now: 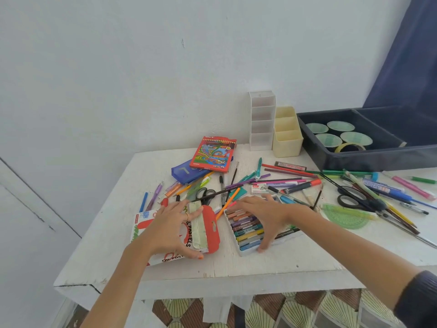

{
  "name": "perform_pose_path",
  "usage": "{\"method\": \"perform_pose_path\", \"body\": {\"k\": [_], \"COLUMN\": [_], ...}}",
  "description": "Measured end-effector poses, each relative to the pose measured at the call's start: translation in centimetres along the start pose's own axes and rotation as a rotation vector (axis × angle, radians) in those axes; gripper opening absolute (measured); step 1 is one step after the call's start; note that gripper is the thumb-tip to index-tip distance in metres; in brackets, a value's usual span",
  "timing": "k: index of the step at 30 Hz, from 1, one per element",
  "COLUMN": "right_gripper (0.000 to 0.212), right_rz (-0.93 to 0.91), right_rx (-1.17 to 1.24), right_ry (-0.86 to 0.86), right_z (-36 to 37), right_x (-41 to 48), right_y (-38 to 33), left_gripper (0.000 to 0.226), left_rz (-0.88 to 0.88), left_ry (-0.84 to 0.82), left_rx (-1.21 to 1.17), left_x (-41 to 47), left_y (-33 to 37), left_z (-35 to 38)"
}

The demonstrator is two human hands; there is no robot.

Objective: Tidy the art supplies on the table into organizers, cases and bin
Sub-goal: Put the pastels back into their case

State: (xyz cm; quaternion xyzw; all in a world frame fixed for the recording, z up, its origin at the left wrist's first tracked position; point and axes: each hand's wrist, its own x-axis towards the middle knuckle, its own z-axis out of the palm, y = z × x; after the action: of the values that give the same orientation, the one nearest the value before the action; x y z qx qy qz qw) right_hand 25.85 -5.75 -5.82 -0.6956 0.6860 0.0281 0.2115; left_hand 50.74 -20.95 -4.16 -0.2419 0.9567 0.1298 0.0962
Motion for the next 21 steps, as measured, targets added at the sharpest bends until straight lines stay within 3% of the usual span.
{"method": "perform_pose_path", "body": {"k": [5, 15, 21], "right_gripper": [0.103, 0.099, 0.096], "right_rz": [-0.086, -0.126, -0.083], "right_rx": [0.2, 0.137, 0.217], "right_ry": [0.147, 0.05, 0.085], "right_z": [-0.2, -0.6, -0.8], "right_x": [-1.2, -0.8, -0.4], "right_y": [-0.3, -1.0, -1.3], "left_gripper": [0.13, 0.117, 0.112], "left_rz": [0.001, 0.052, 0.108], "left_ry": [-0.002, -0.008, -0.006], "left_rx": [-0.033, -0.127, -0.092], "left_x": [-0.1, 0.8, 1.3], "left_y": [-0.2, 2.4, 3.7], "left_z": [0.1, 0.4, 0.7]}}
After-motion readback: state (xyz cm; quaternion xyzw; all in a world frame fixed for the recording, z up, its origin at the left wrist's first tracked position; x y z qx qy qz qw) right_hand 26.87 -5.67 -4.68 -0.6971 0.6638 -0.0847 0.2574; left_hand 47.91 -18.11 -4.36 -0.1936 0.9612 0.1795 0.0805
